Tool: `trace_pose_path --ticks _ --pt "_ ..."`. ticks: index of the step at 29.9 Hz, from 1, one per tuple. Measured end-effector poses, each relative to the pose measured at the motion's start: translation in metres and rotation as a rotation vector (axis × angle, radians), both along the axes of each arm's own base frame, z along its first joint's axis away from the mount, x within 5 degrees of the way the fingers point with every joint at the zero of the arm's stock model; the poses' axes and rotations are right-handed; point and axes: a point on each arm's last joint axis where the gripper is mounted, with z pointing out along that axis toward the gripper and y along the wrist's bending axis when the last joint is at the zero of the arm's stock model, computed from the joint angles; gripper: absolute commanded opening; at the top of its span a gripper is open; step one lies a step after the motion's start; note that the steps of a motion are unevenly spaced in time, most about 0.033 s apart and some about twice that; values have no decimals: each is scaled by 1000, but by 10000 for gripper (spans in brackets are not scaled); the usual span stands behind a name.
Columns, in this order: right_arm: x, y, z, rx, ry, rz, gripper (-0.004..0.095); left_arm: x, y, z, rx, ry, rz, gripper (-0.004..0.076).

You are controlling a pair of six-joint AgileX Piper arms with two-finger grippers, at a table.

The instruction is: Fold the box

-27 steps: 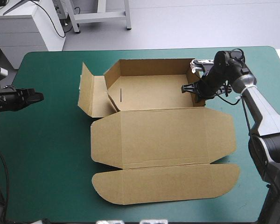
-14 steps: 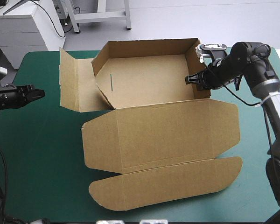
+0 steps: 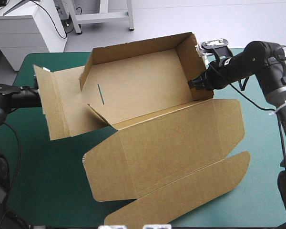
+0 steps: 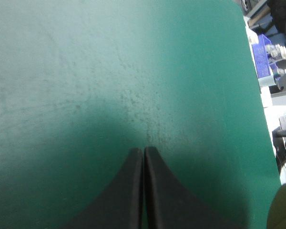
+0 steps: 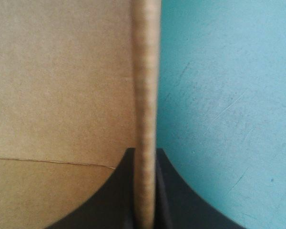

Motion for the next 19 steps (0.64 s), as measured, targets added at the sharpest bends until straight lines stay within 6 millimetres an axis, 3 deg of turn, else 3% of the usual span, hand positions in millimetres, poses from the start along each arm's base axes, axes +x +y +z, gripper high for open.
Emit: trace_pose_path --ticks 7,19 --pt "7 -3 -7 -46 -4 -13 0 7 -61 -2 18 38 -40 -8" --pt "30 -12 -29 -128 27 -149 0 -9 -122 17 66 -38 -110 -8"
